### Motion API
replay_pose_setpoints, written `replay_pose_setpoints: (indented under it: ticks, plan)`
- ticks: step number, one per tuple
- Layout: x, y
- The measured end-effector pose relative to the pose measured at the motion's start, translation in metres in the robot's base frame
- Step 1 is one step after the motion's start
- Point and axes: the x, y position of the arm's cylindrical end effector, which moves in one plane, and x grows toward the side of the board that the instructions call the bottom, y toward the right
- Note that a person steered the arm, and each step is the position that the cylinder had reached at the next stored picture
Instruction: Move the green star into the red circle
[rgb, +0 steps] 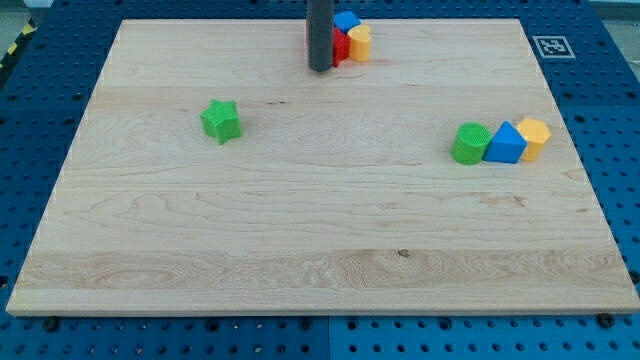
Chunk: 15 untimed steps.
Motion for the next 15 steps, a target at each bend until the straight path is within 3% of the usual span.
replay_pose_setpoints:
  ticks: [2, 3, 4, 5, 8, 11, 15]
  plan:
    - [0.014, -0.102]
    - [0.048, -0.152]
    - [0.1, -0.177]
    - [0.136, -0.145]
    - [0.122, -0.085]
    - [0.115, -0.108]
    - [0.025, -0.108]
